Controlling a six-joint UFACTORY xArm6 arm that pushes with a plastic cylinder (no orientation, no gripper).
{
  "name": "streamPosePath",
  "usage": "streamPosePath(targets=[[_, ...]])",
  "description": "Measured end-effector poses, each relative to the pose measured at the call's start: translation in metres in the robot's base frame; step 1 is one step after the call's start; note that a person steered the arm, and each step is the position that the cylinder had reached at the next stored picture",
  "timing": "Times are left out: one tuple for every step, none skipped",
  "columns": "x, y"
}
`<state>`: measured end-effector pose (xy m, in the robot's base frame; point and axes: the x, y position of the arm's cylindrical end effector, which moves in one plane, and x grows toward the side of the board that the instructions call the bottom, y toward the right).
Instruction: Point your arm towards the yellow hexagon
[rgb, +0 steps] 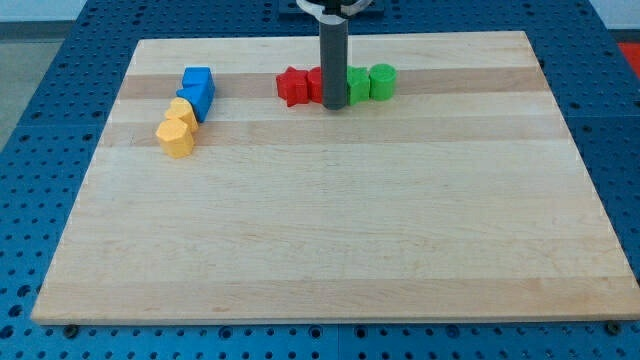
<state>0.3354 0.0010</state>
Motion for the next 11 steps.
streamPosePath(targets=[[0.007,0.0],[0.046,-0.002],[0.079,-0.03],[0.105,-0.089],[0.113,-0.104],[0.113,-0.144],[0.113,-0.198],[0.113,-0.242],[0.098,-0.264],[0.084,-0.263],[0.065,-0.25]])
